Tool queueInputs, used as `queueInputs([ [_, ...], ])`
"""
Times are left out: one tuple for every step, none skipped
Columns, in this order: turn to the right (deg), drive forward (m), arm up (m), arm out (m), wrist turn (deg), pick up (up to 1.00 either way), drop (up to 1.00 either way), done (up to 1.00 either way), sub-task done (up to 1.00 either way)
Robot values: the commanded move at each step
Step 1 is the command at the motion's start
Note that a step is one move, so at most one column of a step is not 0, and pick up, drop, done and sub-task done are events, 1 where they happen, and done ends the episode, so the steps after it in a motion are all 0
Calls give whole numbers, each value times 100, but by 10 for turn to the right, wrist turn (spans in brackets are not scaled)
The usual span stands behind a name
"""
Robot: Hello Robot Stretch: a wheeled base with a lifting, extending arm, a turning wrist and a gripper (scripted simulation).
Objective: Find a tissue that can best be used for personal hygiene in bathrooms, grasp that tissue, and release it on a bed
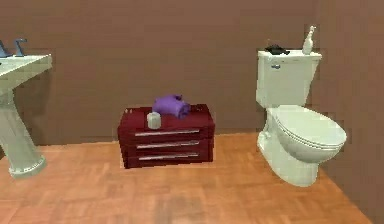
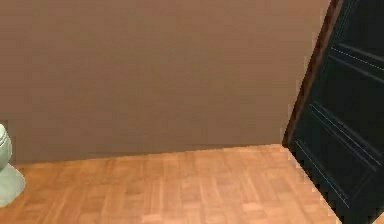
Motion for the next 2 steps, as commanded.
queueInputs([
  [30,0,0,0,0,0,0,0,0],
  [0,90,0,0,0,0,0,0,0],
])
